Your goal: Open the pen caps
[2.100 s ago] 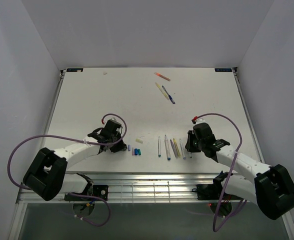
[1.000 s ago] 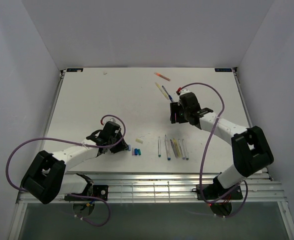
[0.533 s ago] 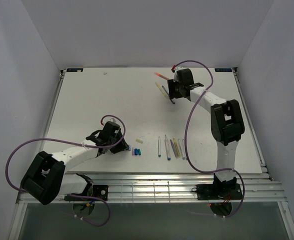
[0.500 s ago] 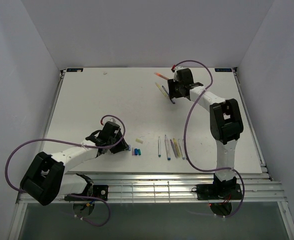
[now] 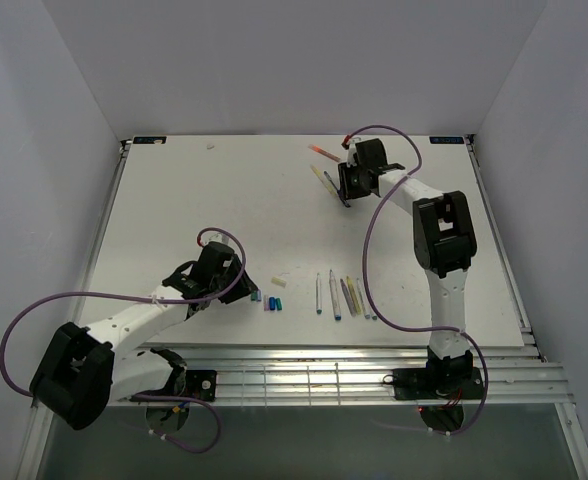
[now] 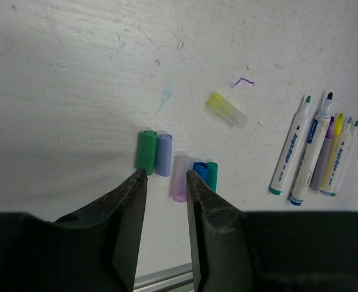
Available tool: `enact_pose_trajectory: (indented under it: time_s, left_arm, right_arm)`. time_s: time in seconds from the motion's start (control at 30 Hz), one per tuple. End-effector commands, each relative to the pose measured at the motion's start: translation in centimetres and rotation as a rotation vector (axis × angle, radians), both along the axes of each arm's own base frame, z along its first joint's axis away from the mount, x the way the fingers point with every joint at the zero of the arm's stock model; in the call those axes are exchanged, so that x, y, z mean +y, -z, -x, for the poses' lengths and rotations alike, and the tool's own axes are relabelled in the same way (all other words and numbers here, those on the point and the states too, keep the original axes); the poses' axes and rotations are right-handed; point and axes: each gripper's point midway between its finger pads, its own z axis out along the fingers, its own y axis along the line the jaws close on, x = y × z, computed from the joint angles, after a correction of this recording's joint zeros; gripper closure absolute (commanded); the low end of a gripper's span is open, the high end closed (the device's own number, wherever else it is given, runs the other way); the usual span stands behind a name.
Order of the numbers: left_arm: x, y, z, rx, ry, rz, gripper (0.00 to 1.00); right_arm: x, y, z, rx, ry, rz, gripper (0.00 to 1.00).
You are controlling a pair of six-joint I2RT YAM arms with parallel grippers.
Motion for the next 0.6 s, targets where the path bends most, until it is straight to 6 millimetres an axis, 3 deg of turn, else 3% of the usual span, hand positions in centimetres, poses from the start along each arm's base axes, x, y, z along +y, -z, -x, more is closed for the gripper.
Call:
enact_pose_trajectory:
  time_s: [0.0,0.33,0.57]
  left_arm:
    - [-0.4,-1.5,-0.7,-0.039,0.009,0.02,0.57]
    - [-0.2,-1.9,-0.5,-0.055,0.016,0.02,0.57]
    - [-0.2,-2.5,-0.5,-0.066,0.021,0.029,0.57]
  right_arm:
    - [0.8,0.0,-0.3,-0.004,-0.025,-0.022,0.6]
    - [-0.7,2.9,1.0,0.058,0.023,0.049,0.63]
    - [-1.4,4.0,2.0,0.092,0.017,0.08,0.71]
